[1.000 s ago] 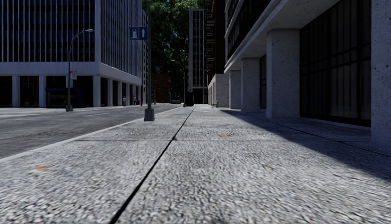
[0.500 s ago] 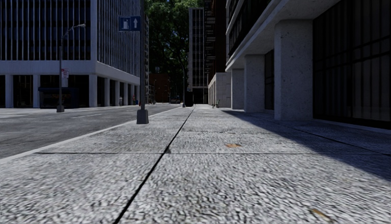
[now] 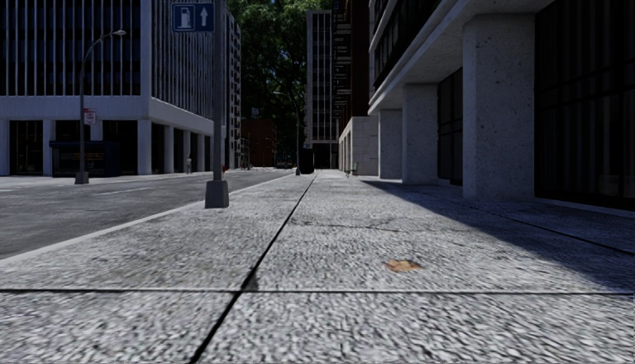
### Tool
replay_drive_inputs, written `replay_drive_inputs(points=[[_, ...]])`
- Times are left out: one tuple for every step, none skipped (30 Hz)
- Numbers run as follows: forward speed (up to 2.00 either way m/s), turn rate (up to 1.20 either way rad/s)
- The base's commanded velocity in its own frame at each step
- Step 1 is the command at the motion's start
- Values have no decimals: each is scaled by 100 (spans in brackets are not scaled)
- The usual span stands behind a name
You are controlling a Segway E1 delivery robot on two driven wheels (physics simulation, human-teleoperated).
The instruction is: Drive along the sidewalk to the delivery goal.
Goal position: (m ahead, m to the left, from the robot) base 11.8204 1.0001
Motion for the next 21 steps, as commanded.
replay_drive_inputs(points=[[200, 0], [200, 0], [200, 0], [200, 0], [200, 0], [200, 0], [200, 0], [200, 0], [200, 0], [200, 0], [200, 0], [200, 0], [200, 0], [200, 0], [200, 0], [200, 0], [200, 0], [200, 0], [200, 0], [200, 0], [200, 0]])
